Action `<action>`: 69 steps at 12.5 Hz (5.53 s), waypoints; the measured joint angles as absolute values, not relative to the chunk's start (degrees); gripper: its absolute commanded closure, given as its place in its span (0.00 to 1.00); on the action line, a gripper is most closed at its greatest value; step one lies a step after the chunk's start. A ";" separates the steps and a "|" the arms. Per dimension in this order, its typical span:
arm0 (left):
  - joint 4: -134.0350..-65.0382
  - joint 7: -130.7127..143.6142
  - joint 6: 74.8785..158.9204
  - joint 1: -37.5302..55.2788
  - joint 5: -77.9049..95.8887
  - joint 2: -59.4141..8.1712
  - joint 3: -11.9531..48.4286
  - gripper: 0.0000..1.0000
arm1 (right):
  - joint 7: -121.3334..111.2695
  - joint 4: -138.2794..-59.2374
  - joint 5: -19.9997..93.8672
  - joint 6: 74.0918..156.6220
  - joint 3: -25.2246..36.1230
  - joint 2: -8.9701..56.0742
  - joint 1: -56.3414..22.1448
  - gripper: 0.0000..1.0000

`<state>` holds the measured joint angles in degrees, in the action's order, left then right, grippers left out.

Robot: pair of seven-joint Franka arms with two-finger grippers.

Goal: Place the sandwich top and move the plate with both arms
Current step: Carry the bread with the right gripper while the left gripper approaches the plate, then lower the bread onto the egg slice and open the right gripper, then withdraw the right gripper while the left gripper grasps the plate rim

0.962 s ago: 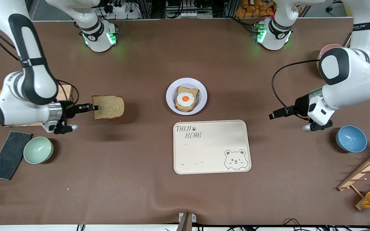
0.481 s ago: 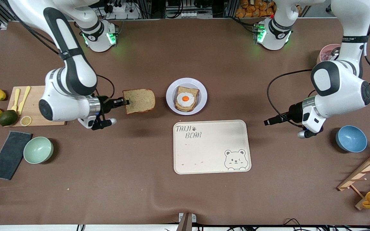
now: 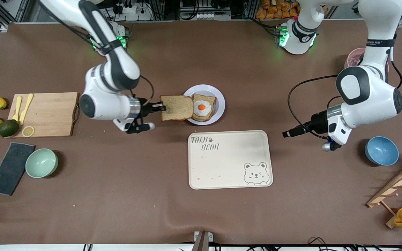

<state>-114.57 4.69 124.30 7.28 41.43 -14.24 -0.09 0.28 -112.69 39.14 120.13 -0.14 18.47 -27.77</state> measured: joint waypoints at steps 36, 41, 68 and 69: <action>-131.30 -36.22 125.40 -0.21 87.65 -12.95 18.75 0.00 | 16.05 -110.76 38.34 117.43 8.25 20.28 -33.89 0.00; -132.12 -40.51 125.62 0.02 90.13 -15.17 19.30 0.00 | 15.84 -99.78 28.43 97.63 19.74 19.65 -32.29 0.00; -131.58 -76.05 125.76 7.31 107.41 -34.28 20.84 0.42 | -12.12 -76.78 8.67 80.59 9.69 18.72 -0.86 0.00; -131.42 -76.15 125.76 7.47 107.41 -34.50 20.84 0.45 | -9.94 -75.69 8.42 78.61 7.69 17.32 0.09 0.00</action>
<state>-131.42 -76.15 125.76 7.47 107.41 -34.50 20.84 -9.94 -75.69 8.42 78.61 7.69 17.32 0.09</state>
